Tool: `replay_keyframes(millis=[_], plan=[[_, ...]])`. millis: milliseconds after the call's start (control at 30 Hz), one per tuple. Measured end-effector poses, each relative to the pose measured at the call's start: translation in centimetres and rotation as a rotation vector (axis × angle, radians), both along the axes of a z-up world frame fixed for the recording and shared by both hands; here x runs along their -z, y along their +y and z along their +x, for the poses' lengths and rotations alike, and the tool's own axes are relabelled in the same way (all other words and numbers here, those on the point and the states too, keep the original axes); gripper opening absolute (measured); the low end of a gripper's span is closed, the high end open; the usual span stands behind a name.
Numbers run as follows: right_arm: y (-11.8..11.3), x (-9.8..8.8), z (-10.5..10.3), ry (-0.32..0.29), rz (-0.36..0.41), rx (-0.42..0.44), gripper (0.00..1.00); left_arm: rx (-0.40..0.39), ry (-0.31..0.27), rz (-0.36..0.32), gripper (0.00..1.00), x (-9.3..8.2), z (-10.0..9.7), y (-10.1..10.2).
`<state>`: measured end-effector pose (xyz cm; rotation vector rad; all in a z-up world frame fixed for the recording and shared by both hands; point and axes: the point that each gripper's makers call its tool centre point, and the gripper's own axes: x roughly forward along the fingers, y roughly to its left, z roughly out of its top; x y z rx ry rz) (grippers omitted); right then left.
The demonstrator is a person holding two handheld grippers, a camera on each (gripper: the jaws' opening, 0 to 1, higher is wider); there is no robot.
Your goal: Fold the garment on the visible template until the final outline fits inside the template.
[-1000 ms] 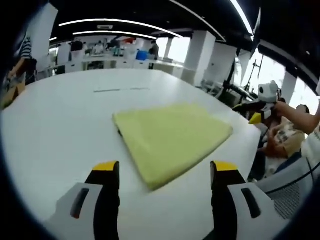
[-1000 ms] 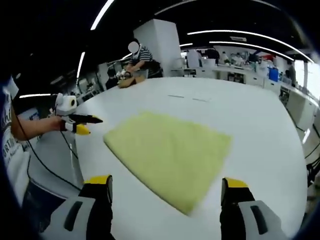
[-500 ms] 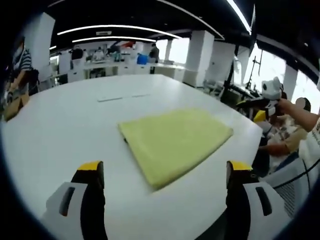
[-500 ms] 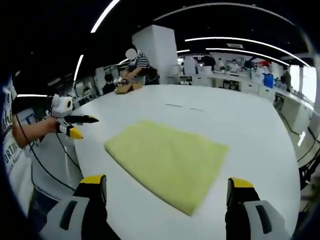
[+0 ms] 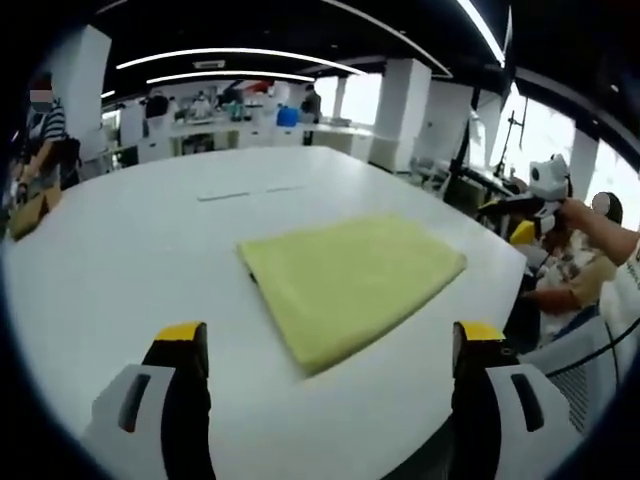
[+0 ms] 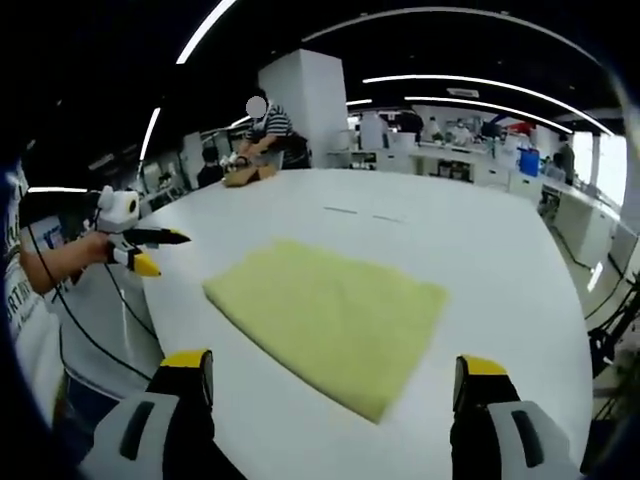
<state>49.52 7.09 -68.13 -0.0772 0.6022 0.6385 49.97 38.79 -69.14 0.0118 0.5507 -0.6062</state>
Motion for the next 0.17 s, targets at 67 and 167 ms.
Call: replay_keyframes(millis=[67, 167], plan=[[0.08, 0.06, -0.04, 0.003, 0.003, 0.0, 0.99, 0.0, -0.001, -0.004, 0.99, -0.06, -0.07, -0.13], [0.19, 0.32, -0.11, 0.01, -0.002, -0.003, 0.99, 0.002, 0.001, 0.003, 0.99, 0.09, -0.19, -0.28]])
